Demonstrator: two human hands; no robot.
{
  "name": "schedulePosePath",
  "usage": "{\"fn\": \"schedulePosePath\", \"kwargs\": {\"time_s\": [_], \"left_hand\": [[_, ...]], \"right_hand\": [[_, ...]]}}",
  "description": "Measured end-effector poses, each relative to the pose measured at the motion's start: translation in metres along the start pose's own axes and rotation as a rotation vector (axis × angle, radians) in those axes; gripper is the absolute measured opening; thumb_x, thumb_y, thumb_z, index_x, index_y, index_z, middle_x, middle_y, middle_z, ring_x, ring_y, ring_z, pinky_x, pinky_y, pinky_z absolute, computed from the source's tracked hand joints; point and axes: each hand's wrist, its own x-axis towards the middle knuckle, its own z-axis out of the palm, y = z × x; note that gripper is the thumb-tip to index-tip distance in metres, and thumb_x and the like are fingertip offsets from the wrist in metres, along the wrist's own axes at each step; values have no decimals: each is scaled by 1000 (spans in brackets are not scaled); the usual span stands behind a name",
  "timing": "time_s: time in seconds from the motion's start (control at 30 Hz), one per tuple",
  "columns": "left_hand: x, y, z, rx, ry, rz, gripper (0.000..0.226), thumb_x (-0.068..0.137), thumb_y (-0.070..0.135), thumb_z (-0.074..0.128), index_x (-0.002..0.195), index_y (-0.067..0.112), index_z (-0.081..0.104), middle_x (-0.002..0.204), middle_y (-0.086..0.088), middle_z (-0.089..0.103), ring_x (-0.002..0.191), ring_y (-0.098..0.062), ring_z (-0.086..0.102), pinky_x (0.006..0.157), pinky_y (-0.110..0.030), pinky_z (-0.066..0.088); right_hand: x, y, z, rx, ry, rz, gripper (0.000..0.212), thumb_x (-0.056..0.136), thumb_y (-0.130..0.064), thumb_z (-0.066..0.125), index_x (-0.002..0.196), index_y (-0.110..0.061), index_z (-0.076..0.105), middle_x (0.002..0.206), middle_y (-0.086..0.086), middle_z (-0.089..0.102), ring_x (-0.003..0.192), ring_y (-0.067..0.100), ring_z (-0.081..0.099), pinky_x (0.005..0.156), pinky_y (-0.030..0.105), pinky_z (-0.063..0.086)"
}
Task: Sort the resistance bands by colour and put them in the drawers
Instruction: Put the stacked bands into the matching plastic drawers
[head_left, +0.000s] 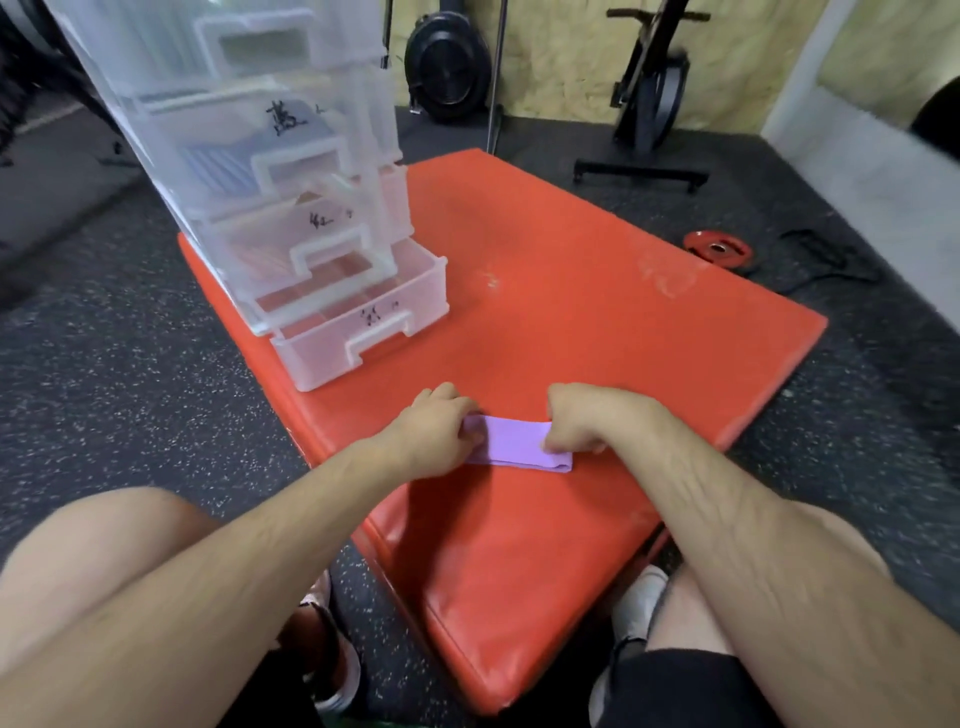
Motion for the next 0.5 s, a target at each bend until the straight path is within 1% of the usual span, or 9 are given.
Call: {"fn": "schedulePosePath", "kwargs": {"time_s": [0.03, 0.07, 0.1, 0.17, 0.23, 0.3, 0.37, 0.43, 0.5], "left_hand": [[-1, 0, 0, -40, -14, -4, 30, 89, 34, 59, 117, 23, 60, 100, -1, 43, 101, -32, 51, 94, -40, 42], [-2, 0, -1, -77, -14, -9, 28, 88, 32, 63, 114, 21, 60, 101, -2, 43, 101, -32, 51, 94, -39, 41], [-4, 0, -1, -108, -1, -10, 26, 86, 30, 65, 110, 20, 60, 102, -2, 42, 102, -32, 51, 94, -38, 41], [-11, 1, -4, -130, 37, 6, 25, 83, 29, 68, 104, 20, 58, 105, -2, 43, 102, -29, 48, 92, -37, 39], [-19, 1, -14, -232, 38, -6, 23, 82, 25, 69, 98, 20, 54, 104, 1, 51, 97, -27, 53, 85, -36, 46], [-26, -1, -33, -388, 46, -26, 24, 82, 18, 69, 90, 20, 46, 86, 0, 63, 78, -22, 61, 70, -39, 52], [-32, -10, -60, -375, 159, -35, 26, 81, 18, 69, 89, 21, 44, 77, 2, 61, 65, -17, 52, 66, -42, 49], [-37, -23, -92, -349, 281, -26, 28, 81, 20, 70, 95, 23, 46, 80, 6, 60, 67, -13, 50, 67, -39, 47], [-40, -38, -121, -326, 382, -14, 32, 83, 19, 72, 106, 23, 50, 88, 11, 64, 77, -14, 56, 73, -34, 48]], "right_hand": [[0, 1, 0, 26, -11, 4, 21, 89, -25, 66, 78, -9, 56, 65, 6, 58, 50, 20, 56, 47, 25, 43], [-2, 1, 0, 58, -34, 1, 24, 88, -26, 69, 76, -8, 58, 65, 7, 60, 51, 22, 59, 49, 26, 47], [-2, 0, -1, 97, -60, -8, 23, 87, -27, 70, 81, -6, 61, 69, 9, 64, 56, 25, 62, 53, 28, 51], [-5, 2, -3, 133, -46, -43, 22, 87, -27, 70, 96, -7, 65, 85, 9, 68, 70, 26, 63, 62, 31, 50], [-7, 6, -9, 160, 98, -116, 18, 85, -26, 71, 97, -15, 64, 97, 0, 61, 83, 24, 61, 68, 30, 47], [-7, 9, -16, 244, 268, -213, 15, 82, -26, 73, 94, -23, 65, 99, -4, 53, 88, 22, 60, 76, 34, 49], [-4, 4, -26, 321, 436, -294, 12, 80, -26, 74, 87, -25, 65, 93, -7, 58, 85, 20, 59, 77, 37, 49], [4, -11, -39, 423, 612, -346, 9, 78, -26, 74, 82, -25, 67, 80, -8, 64, 76, 17, 57, 70, 37, 49], [14, -33, -56, 495, 751, -409, 7, 78, -25, 74, 83, -26, 69, 77, -8, 66, 74, 15, 56, 67, 36, 47]]}}
